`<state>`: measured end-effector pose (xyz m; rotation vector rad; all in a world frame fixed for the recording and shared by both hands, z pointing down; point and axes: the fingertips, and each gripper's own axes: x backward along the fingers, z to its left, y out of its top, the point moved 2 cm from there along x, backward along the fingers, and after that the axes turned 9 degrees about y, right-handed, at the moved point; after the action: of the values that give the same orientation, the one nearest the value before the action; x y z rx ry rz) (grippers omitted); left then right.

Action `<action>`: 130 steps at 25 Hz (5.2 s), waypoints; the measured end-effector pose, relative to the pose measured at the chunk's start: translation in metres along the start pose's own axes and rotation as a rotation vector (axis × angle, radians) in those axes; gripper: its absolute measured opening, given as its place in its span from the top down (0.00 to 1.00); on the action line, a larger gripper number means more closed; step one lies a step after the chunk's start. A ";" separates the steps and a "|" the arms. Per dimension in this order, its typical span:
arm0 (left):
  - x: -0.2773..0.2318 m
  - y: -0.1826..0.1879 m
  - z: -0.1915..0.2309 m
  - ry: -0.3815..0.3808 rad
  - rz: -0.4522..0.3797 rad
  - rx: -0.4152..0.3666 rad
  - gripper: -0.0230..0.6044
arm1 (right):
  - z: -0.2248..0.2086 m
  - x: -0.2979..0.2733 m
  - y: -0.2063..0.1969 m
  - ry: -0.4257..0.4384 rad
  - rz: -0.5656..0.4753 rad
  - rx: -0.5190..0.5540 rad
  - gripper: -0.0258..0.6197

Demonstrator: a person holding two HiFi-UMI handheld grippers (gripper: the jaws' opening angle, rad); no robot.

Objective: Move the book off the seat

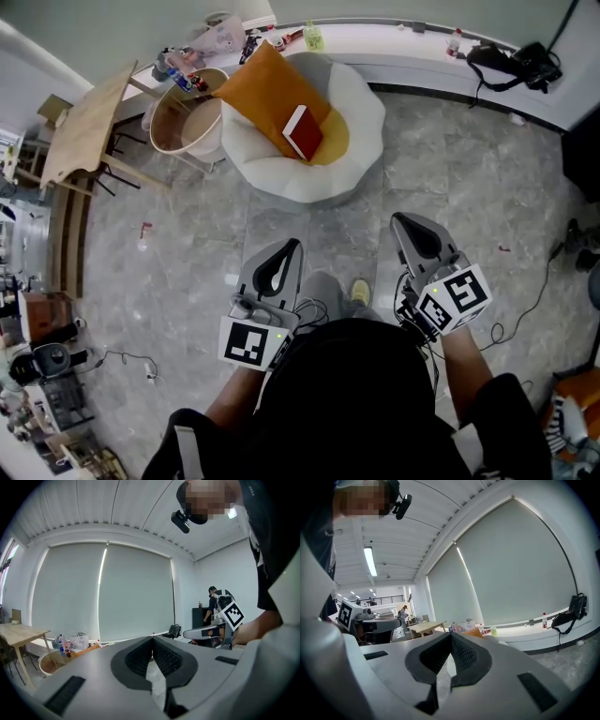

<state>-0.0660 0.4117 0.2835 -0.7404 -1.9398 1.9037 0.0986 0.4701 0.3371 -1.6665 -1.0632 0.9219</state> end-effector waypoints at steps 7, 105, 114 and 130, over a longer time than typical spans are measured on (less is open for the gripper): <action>0.006 0.006 -0.003 0.019 -0.003 -0.028 0.94 | 0.007 -0.001 0.008 0.006 -0.019 0.015 0.95; -0.206 -0.005 0.234 -0.047 -0.029 0.120 0.94 | -0.105 -0.265 0.069 -0.068 0.128 0.102 0.95; -0.210 0.006 0.228 -0.077 -0.058 0.099 0.94 | -0.110 -0.259 0.072 -0.083 0.108 0.105 0.95; -0.260 0.003 0.225 -0.059 -0.006 0.103 0.94 | -0.159 -0.268 0.083 -0.084 0.106 0.082 0.95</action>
<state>0.0184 0.0793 0.3005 -0.6550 -1.8591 2.0261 0.1707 0.1557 0.3338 -1.6412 -0.9870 1.0983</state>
